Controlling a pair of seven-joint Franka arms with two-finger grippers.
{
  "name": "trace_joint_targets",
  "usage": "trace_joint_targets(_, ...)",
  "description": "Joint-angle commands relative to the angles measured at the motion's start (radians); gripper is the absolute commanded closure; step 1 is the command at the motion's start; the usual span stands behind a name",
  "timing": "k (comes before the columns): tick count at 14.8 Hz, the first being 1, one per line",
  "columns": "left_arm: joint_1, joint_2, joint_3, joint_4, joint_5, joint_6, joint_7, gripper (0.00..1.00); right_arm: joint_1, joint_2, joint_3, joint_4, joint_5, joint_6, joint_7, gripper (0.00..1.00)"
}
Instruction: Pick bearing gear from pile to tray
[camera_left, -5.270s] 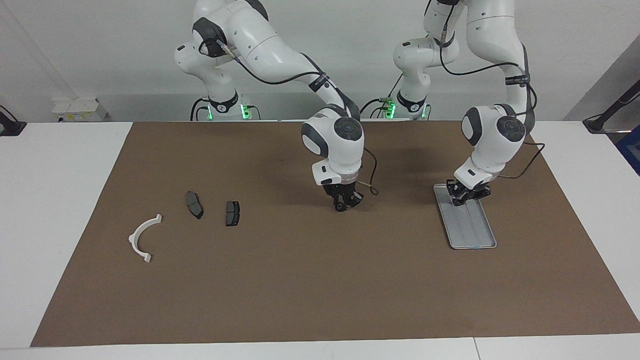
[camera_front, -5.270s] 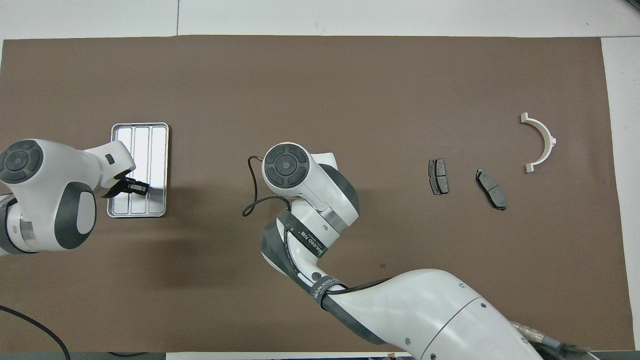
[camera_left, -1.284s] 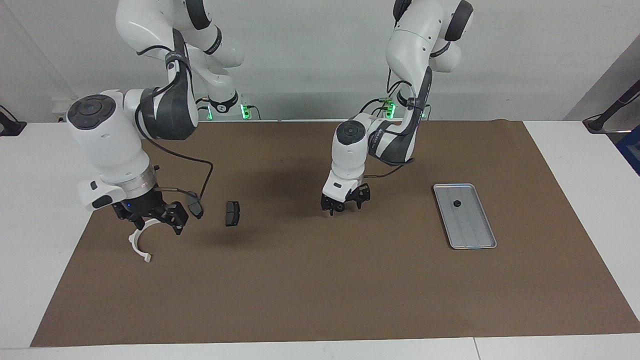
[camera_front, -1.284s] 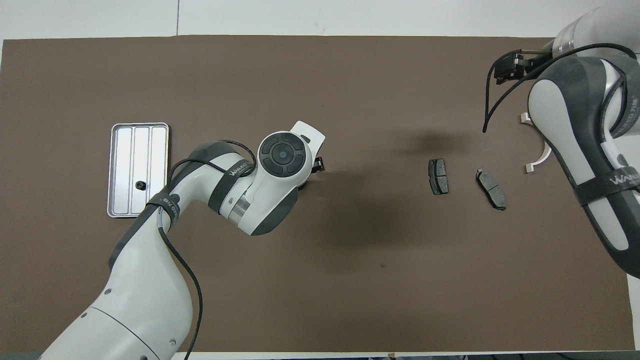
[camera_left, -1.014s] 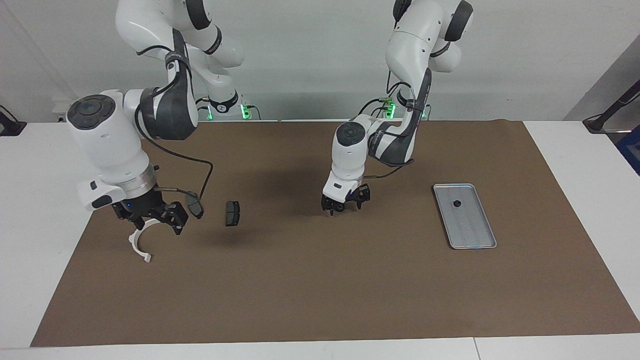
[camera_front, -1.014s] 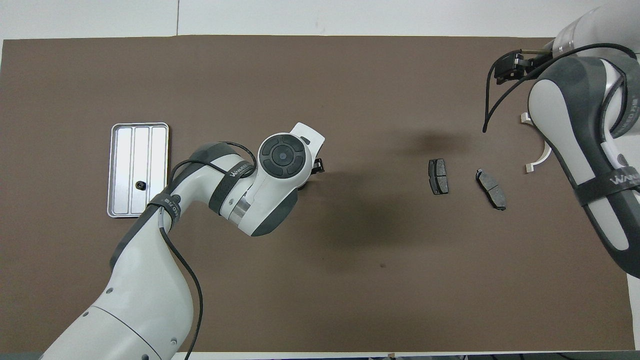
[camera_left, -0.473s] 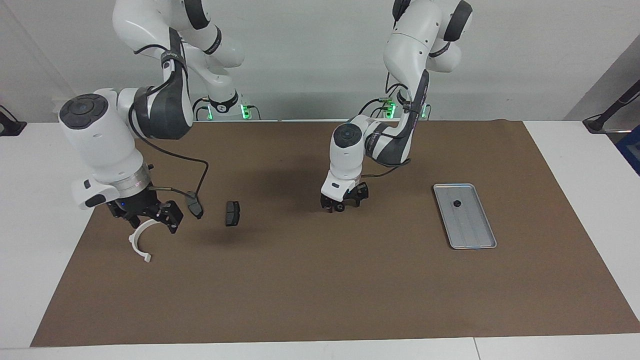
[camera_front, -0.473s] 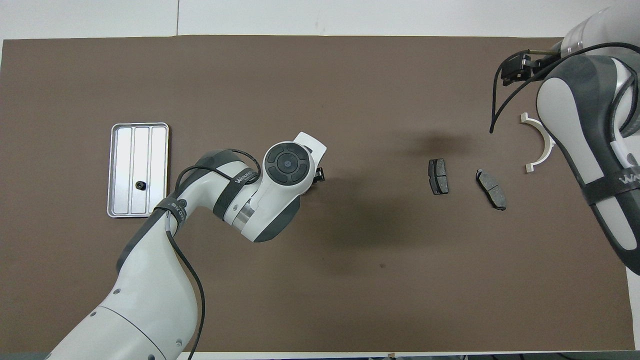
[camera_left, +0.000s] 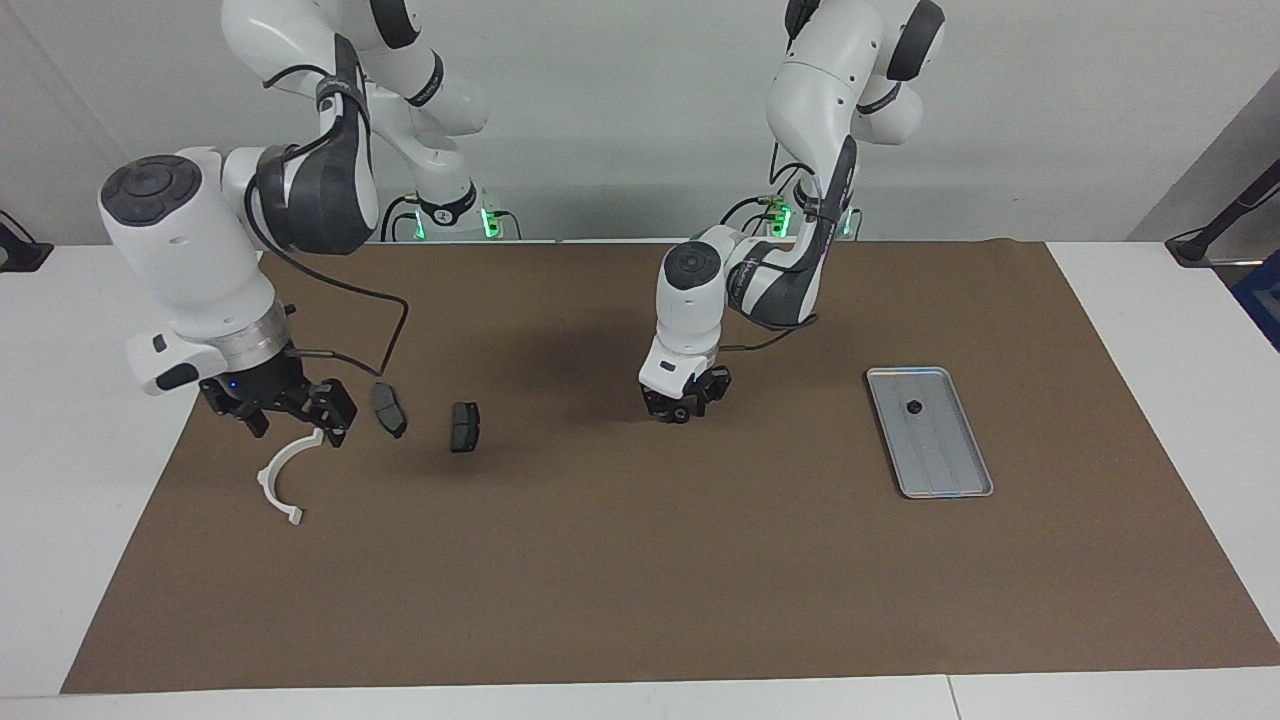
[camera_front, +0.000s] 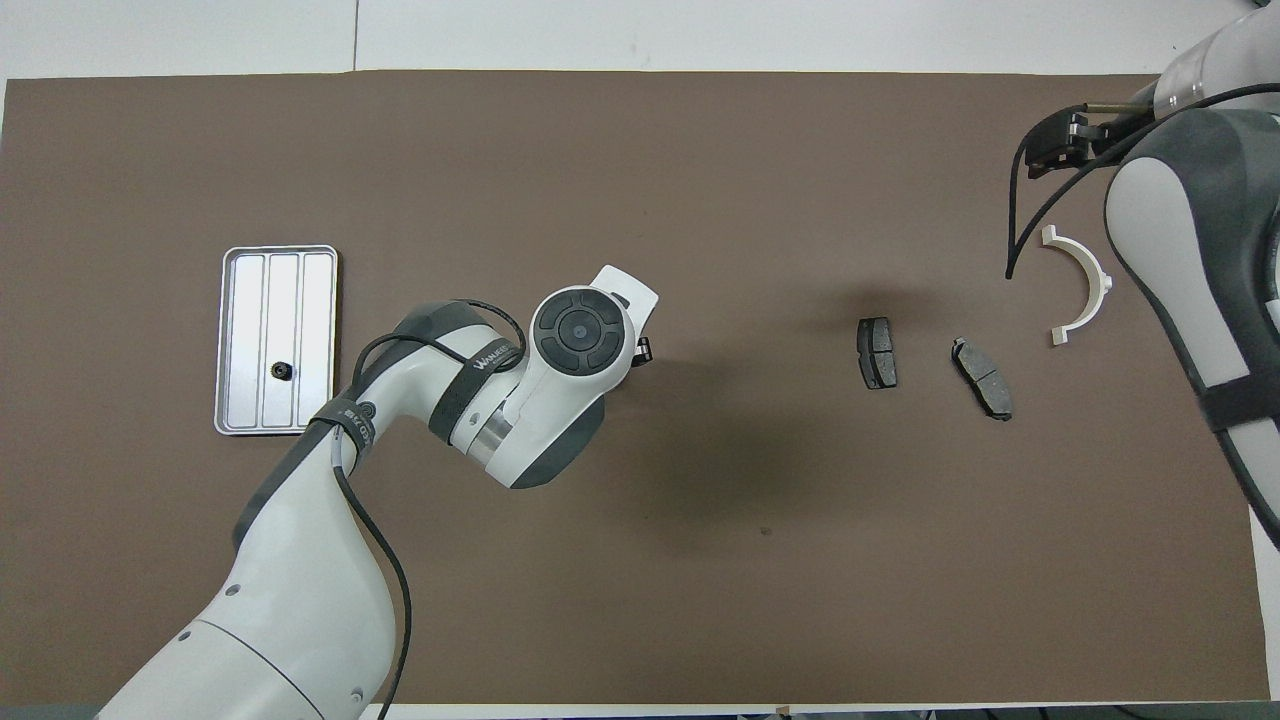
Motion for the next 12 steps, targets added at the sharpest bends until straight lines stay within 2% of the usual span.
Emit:
trace_joint_targets(1, -0.016, -0.013, 0.016, -0.006, 0.017, -0.023, -0.024, 1.0, 0.001, -0.114, -0.007, -0.13, 0.018, 0.006, -0.063, 0.0)
trace_joint_targets(4, -0.002, -0.011, 0.018, 0.017, 0.017, -0.04, -0.019, 1.0, 0.002, -0.217, -0.007, -0.217, 0.022, -0.006, -0.066, 0.0)
trace_joint_targets(7, 0.045, -0.014, 0.013, 0.128, 0.023, -0.196, 0.043, 1.0, 0.01, -0.311, -0.033, -0.271, 0.082, -0.061, -0.13, 0.0)
trace_joint_targets(10, 0.148, -0.112, 0.005, 0.129, -0.009, -0.308, 0.227, 1.0, 0.063, -0.374, -0.079, -0.296, 0.084, -0.119, -0.135, 0.0)
trace_joint_targets(12, 0.229, -0.184, 0.014, 0.134, -0.09, -0.394, 0.415, 1.0, 0.063, -0.402, -0.079, -0.3, 0.084, -0.148, -0.135, 0.0)
